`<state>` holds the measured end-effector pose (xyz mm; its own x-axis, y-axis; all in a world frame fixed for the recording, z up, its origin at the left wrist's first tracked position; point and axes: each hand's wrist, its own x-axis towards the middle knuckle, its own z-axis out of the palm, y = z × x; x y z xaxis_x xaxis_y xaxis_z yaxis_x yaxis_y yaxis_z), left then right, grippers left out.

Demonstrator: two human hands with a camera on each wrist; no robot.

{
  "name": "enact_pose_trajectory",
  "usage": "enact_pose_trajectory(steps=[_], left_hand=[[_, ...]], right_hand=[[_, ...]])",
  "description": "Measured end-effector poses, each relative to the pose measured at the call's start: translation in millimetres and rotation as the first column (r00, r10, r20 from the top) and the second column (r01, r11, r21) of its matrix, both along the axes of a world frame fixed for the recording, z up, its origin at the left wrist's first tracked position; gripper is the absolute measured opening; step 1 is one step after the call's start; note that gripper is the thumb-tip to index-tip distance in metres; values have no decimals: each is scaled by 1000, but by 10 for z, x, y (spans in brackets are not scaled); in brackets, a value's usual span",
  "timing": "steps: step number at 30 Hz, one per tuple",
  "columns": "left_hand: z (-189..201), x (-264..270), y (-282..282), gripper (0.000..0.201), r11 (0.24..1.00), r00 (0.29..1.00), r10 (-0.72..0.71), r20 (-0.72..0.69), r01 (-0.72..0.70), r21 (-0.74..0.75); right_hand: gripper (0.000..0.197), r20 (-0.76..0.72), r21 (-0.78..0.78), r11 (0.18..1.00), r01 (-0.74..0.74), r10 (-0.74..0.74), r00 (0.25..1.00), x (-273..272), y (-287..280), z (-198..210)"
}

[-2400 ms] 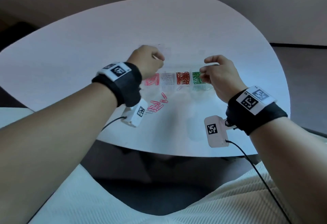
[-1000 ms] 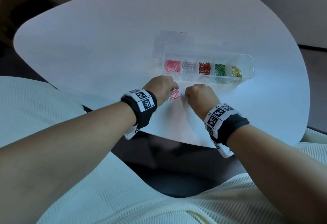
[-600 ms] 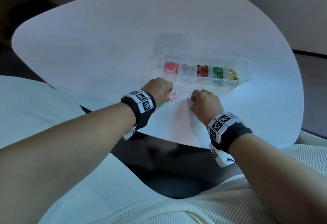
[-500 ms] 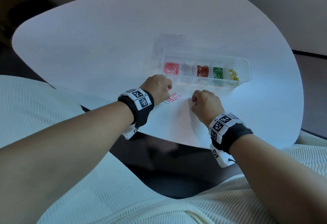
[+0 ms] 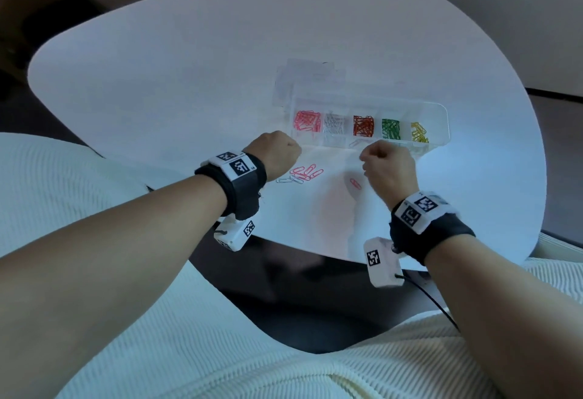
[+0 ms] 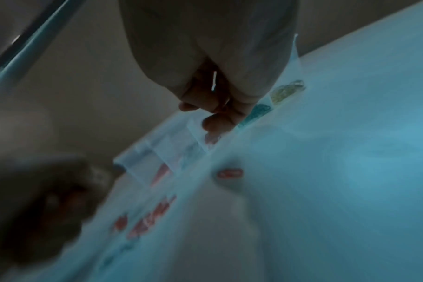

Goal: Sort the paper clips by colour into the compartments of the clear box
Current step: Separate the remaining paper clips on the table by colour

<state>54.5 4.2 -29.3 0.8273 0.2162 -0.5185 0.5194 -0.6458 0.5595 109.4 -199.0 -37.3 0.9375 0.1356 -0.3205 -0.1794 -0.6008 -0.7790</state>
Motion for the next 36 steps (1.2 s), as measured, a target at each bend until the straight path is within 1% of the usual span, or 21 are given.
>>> enact_pose_trajectory(steps=[2,3,5,7,8,10,11,13,17,20,22,24,26,27,28,30,31,32,33,35,36], left_hand=[[-28,-9,-1,40,993,998,-46,-41,50,105],[-45,-12,-3,38,980,995,-85,-50,93,176],[-74,-19,-11,23,942,986,-154,-60,164,293],[-92,-34,-22,16,912,976,-203,-72,216,349],[-97,-38,-29,15,902,972,-218,-81,233,365],[-82,-39,-44,14,890,968,-234,-90,251,381],[-73,-37,-53,14,883,964,-248,-93,264,388],[-54,-33,-73,14,871,956,-272,-110,293,395],[-25,-34,-84,16,867,949,-289,-128,316,386],[41,-49,-87,16,901,965,-247,-91,263,344],[106,-51,-109,21,942,979,-194,-64,204,267],[189,-37,-120,24,979,989,-139,-44,144,147],[262,1,-123,24,992,993,-119,-25,120,37],[291,18,-124,28,994,994,-108,-17,107,-14],[300,33,-117,32,993,995,-100,-16,99,-65],[341,30,-99,31,955,997,-41,-64,20,-297],[372,17,-97,28,911,995,3,-100,-44,-410],[395,10,-104,26,869,988,46,-145,-111,-482],[410,17,-116,27,847,984,69,-167,-146,-512],[416,45,-135,35,820,984,115,-139,-173,-545],[426,61,-133,40,803,985,130,-117,-174,-570]], right_hand=[[36,-159,208,965,160,-128,979,74,-21,83],[36,-217,261,944,204,-148,965,97,-39,118],[33,-266,243,951,189,-122,956,119,-62,167],[21,-203,48,999,8,2,979,106,-76,178],[14,-163,-99,989,-112,95,982,91,-87,165],[8,-138,-340,893,-295,262,955,53,-96,106],[11,-148,-410,852,-325,290,946,27,-95,80],[15,-161,-493,810,-316,272,949,-24,-77,45],[20,-139,-632,709,-312,292,946,-84,7,-13],[27,-177,-643,688,-337,295,939,-105,54,-77],[29,-219,-618,705,-349,272,937,-104,75,-82],[26,-240,-618,698,-362,272,932,-115,93,-78],[22,-254,-617,693,-374,275,927,-130,107,-61],[21,-273,-577,726,-374,260,926,-133,107,-53],[20,-303,-491,791,-366,239,923,-132,109,-37],[20,-404,-208,931,-301,199,893,-123,115,24],[22,-475,-50,968,-247,195,858,-119,126,73],[24,-545,100,978,-185,209,812,-111,138,121],[25,-599,225,965,-132,244,763,-104,159,182],[25,-646,396,917,-55,321,692,-79,208,306],[24,-649,454,891,-20,347,677,-66,236,360]])
